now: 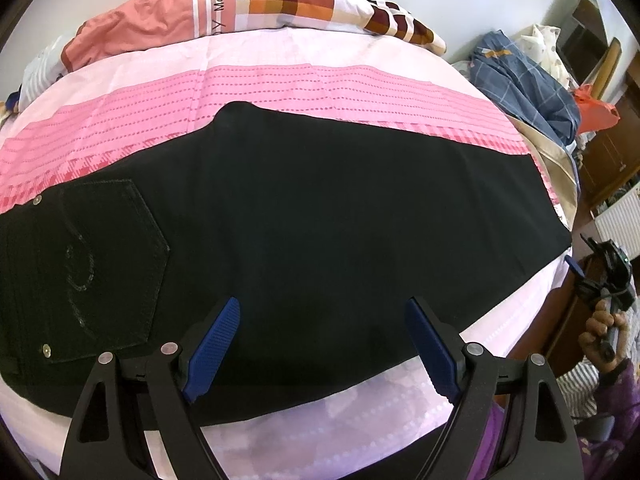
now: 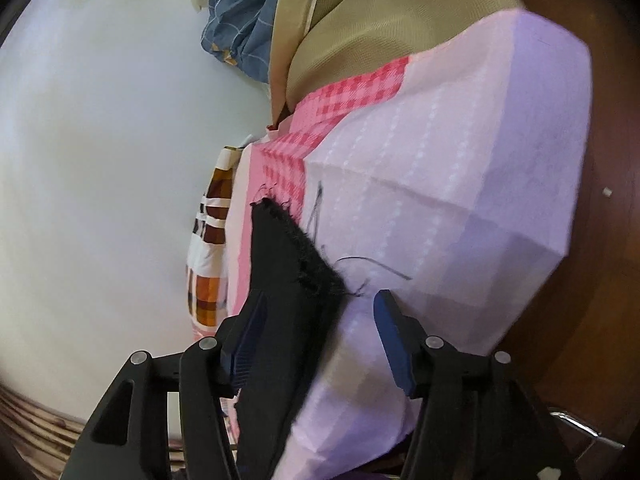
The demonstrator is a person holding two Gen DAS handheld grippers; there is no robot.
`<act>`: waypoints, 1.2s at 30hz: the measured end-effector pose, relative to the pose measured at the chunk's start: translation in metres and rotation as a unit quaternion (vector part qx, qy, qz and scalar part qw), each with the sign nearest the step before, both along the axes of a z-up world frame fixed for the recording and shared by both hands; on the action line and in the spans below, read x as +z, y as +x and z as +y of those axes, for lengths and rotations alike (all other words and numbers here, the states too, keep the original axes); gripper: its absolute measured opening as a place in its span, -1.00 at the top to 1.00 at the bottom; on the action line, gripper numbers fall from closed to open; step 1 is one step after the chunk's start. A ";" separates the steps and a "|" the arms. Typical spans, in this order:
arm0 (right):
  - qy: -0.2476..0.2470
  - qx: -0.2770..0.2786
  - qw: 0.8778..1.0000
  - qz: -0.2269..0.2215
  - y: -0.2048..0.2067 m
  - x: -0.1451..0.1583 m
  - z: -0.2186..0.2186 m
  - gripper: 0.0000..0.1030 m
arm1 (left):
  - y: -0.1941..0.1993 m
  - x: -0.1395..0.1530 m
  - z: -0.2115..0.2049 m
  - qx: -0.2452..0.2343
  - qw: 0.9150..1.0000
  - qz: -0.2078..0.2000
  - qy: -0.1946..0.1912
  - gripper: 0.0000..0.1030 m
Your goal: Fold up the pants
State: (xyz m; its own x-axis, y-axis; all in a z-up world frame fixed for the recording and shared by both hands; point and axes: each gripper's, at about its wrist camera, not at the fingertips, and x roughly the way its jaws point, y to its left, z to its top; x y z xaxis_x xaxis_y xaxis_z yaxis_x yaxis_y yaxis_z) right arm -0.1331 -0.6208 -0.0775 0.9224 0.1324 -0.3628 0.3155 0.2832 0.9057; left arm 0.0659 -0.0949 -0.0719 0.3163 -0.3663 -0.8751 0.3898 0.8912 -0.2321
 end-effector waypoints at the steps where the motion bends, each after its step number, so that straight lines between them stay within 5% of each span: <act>1: -0.004 0.004 1.000 0.001 0.004 0.002 0.003 -0.06 | 0.000 -0.001 0.000 0.001 1.000 0.002 -0.001 -0.64; 8: -0.088 0.035 0.995 0.034 0.034 0.027 0.028 -0.03 | -0.001 -0.002 0.002 0.003 1.000 0.005 -0.002 -0.64; 15: -0.081 0.023 0.996 0.034 0.052 0.027 0.027 0.01 | -0.001 -0.005 0.009 0.008 1.000 0.008 -0.009 -0.64; 16: -0.093 0.027 0.994 0.042 0.057 0.029 0.028 0.11 | 0.000 -0.005 0.010 0.010 1.000 0.008 -0.011 -0.64; 17: -0.110 0.036 0.991 0.069 0.065 0.030 0.031 0.60 | 0.001 -0.006 0.012 0.012 1.000 0.010 -0.013 -0.64; 18: -0.105 0.046 0.989 0.088 0.072 0.025 0.031 0.79 | 0.001 -0.006 0.013 0.014 1.000 0.010 -0.013 -0.64; 25: -0.109 0.047 0.990 0.070 0.069 0.040 0.044 0.81 | 0.001 0.007 0.036 0.040 0.999 -0.015 -0.020 -0.64; 36: -0.150 0.136 0.979 0.026 0.109 0.093 0.131 0.81 | 0.007 0.004 0.068 0.080 0.996 -0.021 -0.012 -0.64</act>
State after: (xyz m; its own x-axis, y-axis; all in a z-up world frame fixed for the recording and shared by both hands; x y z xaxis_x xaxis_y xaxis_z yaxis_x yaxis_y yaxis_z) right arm -0.0242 -0.4895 0.0153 0.8473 0.2509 -0.4681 0.2343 0.6144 0.7534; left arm 0.0728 -0.0272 -0.0680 0.4087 -0.3292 -0.8513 0.2526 0.9371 -0.2411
